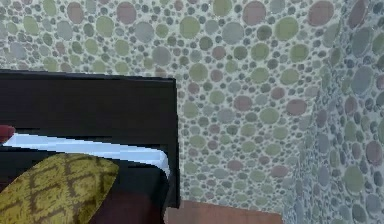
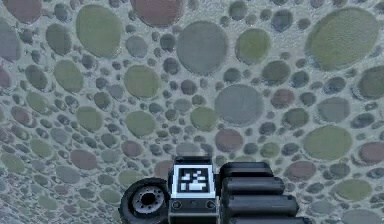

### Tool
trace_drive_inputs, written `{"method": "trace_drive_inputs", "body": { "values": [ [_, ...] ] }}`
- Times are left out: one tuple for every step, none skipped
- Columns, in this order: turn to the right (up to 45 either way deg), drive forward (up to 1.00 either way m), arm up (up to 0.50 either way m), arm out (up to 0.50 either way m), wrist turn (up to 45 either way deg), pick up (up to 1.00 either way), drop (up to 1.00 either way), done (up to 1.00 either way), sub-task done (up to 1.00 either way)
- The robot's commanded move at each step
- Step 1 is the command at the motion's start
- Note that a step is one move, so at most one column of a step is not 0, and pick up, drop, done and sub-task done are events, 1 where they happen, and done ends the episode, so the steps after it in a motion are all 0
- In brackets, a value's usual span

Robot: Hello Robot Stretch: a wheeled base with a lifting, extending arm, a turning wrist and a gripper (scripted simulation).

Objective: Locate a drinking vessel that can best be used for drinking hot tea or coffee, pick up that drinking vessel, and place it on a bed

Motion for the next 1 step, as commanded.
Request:
{"method": "trace_drive_inputs", "body": {
  "values": [
    [0.0,0.05,0.00,0.00,0.0,0.00,0.00,0.00,0.00]
  ]
}}
